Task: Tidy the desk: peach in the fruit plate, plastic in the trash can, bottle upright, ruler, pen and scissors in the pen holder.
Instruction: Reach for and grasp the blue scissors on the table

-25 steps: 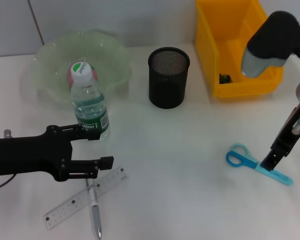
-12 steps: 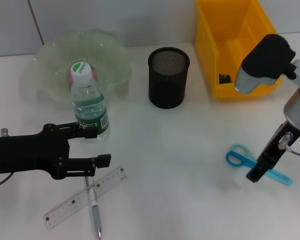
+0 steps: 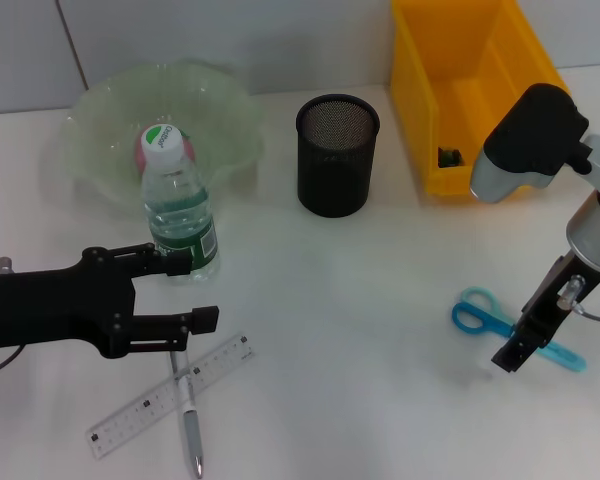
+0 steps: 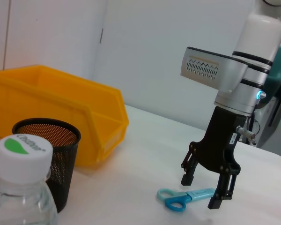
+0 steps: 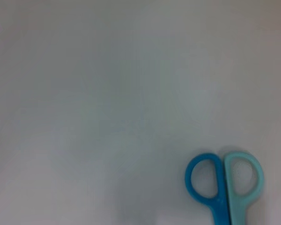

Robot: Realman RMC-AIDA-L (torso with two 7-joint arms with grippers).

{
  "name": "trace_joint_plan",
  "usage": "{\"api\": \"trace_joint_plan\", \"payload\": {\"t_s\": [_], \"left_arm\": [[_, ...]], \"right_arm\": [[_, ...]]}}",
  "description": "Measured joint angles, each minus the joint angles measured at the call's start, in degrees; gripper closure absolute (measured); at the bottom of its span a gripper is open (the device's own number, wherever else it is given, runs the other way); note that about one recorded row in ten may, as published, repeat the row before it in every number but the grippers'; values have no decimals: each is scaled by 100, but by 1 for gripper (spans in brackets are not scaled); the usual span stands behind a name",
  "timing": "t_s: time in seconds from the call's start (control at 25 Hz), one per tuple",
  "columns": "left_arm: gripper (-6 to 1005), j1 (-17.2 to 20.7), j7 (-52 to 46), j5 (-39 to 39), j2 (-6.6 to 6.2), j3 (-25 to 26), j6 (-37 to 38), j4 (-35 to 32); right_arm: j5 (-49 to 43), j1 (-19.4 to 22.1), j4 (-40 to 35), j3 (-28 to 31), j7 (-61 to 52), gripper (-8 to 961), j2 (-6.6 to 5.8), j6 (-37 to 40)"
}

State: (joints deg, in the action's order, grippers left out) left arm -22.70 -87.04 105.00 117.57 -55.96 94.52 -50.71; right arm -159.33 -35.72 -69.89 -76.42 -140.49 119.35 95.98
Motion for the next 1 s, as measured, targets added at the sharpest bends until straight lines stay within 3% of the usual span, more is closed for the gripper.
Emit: {"api": "trace_joint_plan", "payload": {"t_s": [1.0], "left_arm": [[182, 27, -45, -24, 22, 72, 40, 4]], "right_arm": [[-162, 33, 141, -23, 264, 127, -36, -266]]}}
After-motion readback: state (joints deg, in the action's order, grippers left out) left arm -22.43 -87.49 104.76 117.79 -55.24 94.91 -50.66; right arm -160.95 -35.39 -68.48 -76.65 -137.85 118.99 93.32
